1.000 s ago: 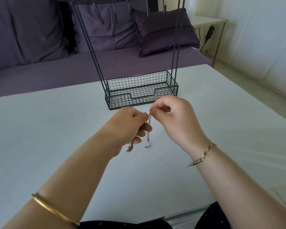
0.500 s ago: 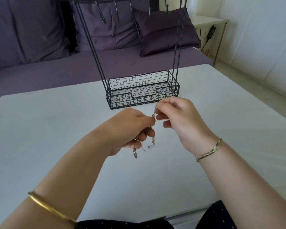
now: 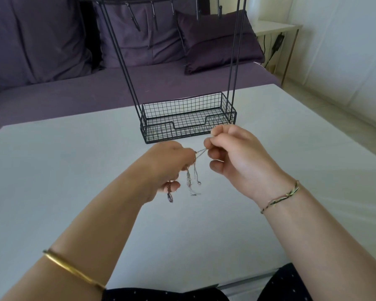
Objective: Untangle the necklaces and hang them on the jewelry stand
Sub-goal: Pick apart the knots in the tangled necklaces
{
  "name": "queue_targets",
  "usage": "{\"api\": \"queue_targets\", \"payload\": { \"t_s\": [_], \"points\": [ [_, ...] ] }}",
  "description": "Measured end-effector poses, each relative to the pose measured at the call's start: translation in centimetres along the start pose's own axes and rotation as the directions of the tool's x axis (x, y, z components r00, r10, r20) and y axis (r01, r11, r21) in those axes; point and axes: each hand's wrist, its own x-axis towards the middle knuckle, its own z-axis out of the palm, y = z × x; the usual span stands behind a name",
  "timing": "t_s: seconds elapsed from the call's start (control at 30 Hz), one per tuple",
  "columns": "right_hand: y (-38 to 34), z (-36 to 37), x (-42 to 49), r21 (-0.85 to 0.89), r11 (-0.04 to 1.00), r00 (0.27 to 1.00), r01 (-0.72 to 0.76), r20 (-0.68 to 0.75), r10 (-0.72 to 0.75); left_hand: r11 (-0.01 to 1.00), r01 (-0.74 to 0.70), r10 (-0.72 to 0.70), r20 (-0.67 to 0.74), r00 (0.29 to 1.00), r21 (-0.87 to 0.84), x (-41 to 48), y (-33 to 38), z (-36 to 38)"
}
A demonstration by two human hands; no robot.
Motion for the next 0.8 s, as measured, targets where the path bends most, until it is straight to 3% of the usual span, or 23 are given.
{"api": "queue_targets", "payload": {
  "t_s": [0.13,0.27,0.4,0.5,0.63,0.7,0.8],
  "points": [
    [-0.2,-0.1,0.1,0.279,0.953,0.992,-0.117,0.084,0.097,0.913,0.099,-0.092,0.039,0.995,-0.395,0.0,0.4,-0.1],
    [0.0,0.0,0.1,0.216,0.967,0.99,-0.137,0.07,0.124,0.836,0.107,-0.085,0.067,0.994,-0.538,0.2,0.4,0.1],
    [0.0,-0.2,0.2,0.255,0.961,0.994,-0.107,0.007,0.109,0.901,0.057,-0.046,0.035,0.998,-0.43,0.1,0.4,0.3],
    [0.4,-0.1,0.2,-0.003,1.0,0.992,0.019,-0.122,-0.019,0.96,0.027,-0.025,0.011,1.0,-0.28,0.1,0.4,0.5],
    [0.8,0.1,0.0,-0.378,0.887,0.918,0.264,-0.183,-0.351,0.997,0.012,-0.01,0.021,1.0,-0.07,-0.1,0.3,1.0],
    [0.6,0.2,-0.1,-0.34,0.905,0.927,0.256,-0.181,-0.33,1.0,-0.018,0.018,-0.006,1.0,0.015,-0.1,0.1,1.2],
    [0.1,0.1,0.0,-0.057,0.996,0.993,0.072,-0.094,-0.077,0.997,-0.045,0.049,-0.071,0.996,0.055,0.1,0.0,1.0]
  ]
}}
